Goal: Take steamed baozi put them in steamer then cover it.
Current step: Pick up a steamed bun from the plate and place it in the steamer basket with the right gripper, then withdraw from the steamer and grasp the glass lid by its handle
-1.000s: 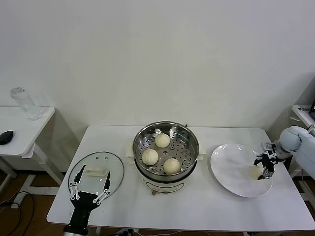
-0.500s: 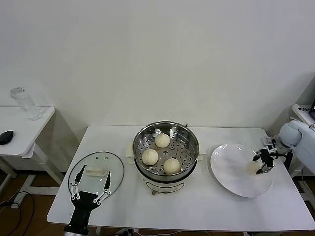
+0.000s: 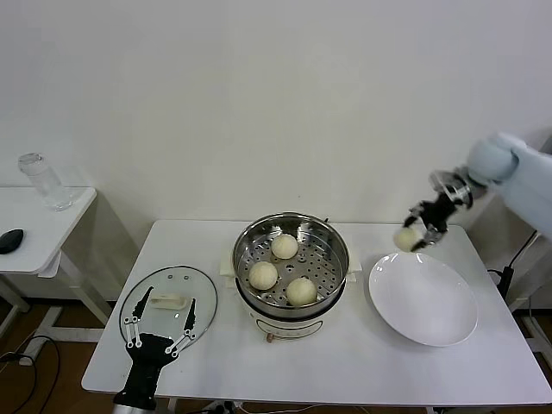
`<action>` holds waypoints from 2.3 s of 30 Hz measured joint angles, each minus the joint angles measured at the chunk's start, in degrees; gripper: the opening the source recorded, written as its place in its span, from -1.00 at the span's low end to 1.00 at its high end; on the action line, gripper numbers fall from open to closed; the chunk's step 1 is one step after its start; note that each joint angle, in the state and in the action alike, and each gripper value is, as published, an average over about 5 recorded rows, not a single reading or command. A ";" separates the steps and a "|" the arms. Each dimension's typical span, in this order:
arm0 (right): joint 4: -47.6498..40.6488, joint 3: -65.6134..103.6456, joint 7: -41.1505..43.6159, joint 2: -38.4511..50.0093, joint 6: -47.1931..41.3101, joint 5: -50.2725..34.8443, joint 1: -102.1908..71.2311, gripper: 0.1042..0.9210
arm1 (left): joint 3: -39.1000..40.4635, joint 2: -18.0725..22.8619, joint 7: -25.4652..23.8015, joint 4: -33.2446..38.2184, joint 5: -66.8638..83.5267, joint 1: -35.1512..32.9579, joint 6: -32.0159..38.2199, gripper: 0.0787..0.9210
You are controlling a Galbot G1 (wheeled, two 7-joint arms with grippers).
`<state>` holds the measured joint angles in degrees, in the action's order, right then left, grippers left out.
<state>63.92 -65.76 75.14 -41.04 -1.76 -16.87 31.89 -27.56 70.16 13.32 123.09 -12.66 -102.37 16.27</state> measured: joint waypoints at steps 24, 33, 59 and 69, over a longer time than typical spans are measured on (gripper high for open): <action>7.93 -13.24 -1.52 -17.70 -5.79 -6.86 8.67 0.34 | 0.18 0.35 0.29 0.08 0.03 0.67 -0.05 0.77; 5.00 -14.10 -2.34 -21.16 -5.90 -3.66 5.33 0.35 | -0.23 0.37 0.37 -0.01 0.09 0.64 0.13 0.77; 2.97 -12.68 -4.59 -23.18 -4.84 -0.30 0.73 0.76 | -0.49 0.26 0.43 -0.19 0.12 0.83 0.29 0.77; 9.67 -2.58 -7.42 -15.64 -3.77 -3.64 -1.32 0.76 | -0.61 -0.24 0.83 -0.04 -0.43 1.51 -0.03 0.77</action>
<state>73.59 -68.34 67.72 -56.67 -5.53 -20.51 30.57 -28.16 69.92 14.15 123.05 -13.09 -100.86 16.24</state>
